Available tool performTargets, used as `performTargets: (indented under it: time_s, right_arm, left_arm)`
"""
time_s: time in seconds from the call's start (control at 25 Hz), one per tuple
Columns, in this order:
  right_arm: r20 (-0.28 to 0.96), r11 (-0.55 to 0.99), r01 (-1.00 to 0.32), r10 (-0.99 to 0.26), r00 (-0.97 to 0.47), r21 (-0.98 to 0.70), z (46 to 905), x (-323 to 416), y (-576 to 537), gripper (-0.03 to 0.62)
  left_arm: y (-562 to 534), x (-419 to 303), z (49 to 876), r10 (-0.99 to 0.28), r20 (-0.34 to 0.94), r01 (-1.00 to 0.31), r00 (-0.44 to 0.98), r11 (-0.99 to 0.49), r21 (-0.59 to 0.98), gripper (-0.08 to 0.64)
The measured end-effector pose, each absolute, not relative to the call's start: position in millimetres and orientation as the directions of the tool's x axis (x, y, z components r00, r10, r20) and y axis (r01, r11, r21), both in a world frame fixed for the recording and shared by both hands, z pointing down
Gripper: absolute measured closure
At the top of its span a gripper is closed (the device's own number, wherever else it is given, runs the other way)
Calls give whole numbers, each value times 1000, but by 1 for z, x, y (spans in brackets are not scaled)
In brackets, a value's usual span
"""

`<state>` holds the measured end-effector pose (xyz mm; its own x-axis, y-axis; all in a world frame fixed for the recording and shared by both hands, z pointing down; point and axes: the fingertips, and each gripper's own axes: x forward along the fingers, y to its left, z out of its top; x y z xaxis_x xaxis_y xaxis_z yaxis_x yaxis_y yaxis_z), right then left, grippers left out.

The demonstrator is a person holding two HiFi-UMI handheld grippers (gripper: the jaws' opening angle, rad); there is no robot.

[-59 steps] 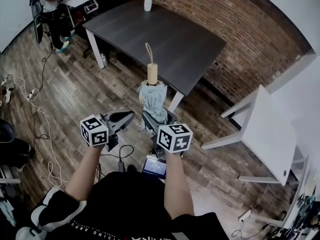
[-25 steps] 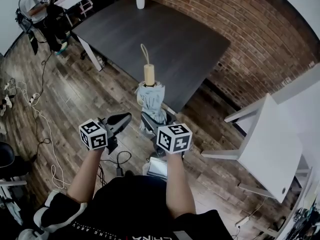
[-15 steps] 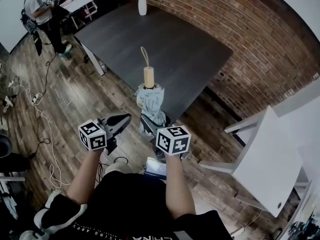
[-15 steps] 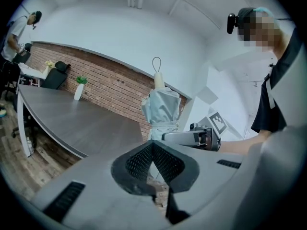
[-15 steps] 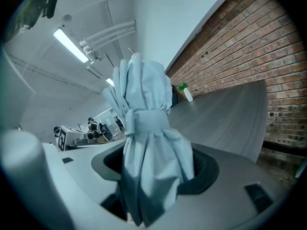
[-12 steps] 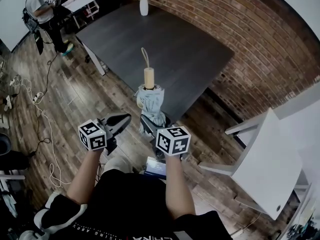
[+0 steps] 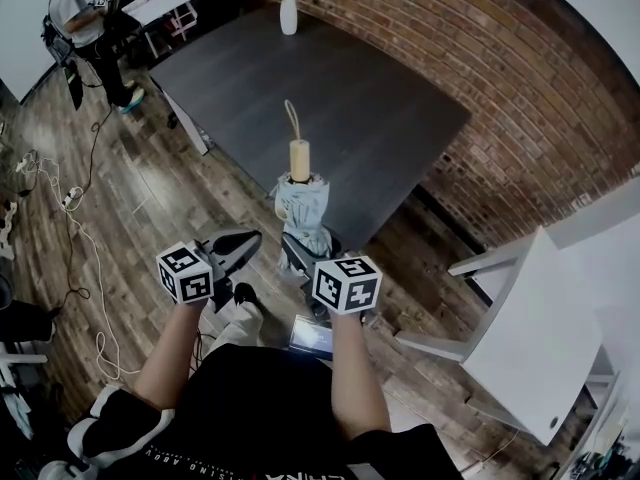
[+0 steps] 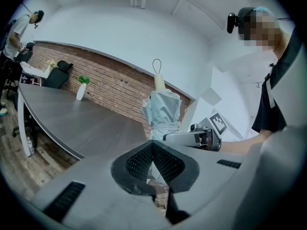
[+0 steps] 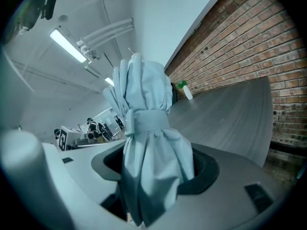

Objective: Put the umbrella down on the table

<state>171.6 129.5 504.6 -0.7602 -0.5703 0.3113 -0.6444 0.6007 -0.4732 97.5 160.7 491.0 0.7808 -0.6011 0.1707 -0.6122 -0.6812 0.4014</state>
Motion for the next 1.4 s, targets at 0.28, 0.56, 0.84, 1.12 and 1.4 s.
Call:
performTargets:
  time_s: [0.28,0.56,0.84,1.12,1.4]
  right_arm:
    - [319,571,-672,-599,-734,-472,503,150,91,301]
    - [338,546,-698,-619,-708,-463,502,110,42,301]
    - [339,523,-720,-646,-684,-455,496,58,-4,301]
    - [333,507,-729,-663,-671,-460,494,8,-28,301]
    - [354,499,-733,-654,-668,-462,505,-12,-50,301]
  left_arm:
    - [121,71,492,-586,142,-585,798,-696,416,558]
    - [66,23,495,-575,126,-565,809,-699,437,557]
    - [18,-31,489,-546,119,-540,829,-726,426,558]
    - [-11,-89,487,-547,122,-544,828,-731,413,558]
    - [-30,-109,503,-551,127,-544,825,-713,442,558]
